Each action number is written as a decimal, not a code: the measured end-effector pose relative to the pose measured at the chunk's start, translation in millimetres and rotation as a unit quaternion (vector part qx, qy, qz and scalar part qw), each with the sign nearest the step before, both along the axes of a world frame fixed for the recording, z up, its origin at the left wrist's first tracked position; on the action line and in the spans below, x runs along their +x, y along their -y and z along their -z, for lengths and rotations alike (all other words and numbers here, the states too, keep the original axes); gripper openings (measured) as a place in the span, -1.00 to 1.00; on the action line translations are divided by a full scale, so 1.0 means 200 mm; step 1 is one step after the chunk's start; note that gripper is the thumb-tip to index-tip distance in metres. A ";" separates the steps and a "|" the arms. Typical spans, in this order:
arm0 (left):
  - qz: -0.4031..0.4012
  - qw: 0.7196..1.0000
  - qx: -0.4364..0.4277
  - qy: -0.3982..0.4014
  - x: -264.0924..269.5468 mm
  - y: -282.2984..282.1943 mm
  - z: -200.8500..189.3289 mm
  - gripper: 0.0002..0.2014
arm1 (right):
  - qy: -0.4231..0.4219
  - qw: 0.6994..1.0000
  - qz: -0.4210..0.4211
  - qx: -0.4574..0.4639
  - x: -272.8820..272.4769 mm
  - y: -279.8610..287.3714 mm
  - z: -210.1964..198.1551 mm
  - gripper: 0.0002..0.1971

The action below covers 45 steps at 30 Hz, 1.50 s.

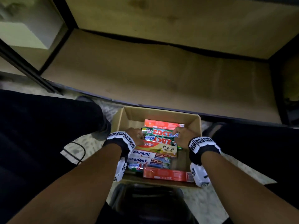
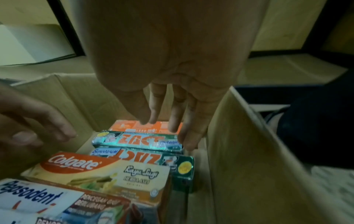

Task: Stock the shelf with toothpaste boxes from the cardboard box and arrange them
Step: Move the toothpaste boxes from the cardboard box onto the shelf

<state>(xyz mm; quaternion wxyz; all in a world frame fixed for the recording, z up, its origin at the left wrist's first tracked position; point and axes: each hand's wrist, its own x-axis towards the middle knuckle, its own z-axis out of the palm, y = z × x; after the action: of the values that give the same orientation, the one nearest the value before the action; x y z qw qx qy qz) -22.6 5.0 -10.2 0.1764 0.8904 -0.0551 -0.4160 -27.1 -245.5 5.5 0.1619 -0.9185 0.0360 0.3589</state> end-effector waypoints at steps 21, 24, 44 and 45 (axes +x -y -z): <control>-0.108 0.990 -0.017 -0.089 0.03 -0.01 0.37 0.03 | 0.086 0.986 0.120 0.079 -0.02 0.04 0.39 -0.49; -0.139 0.985 -0.007 -0.101 0.03 -0.02 0.38 -0.03 | 0.090 0.984 0.129 0.079 -0.02 0.04 0.41 -0.49; -0.163 0.983 -0.035 -0.077 -0.03 -0.04 0.29 -0.22 | 0.084 0.994 0.065 0.040 -0.01 0.00 0.39 -0.55; -0.176 0.980 -0.051 -0.076 -0.04 -0.05 0.29 -0.25 | 0.085 0.994 0.056 0.038 -0.01 0.00 0.38 -0.55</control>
<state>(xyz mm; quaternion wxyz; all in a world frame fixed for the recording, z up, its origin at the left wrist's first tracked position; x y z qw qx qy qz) -30.4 14.2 -68.2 0.2959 0.8419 0.0943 -0.4413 -28.9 -245.8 -70.8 0.2191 -0.9353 0.0598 0.2715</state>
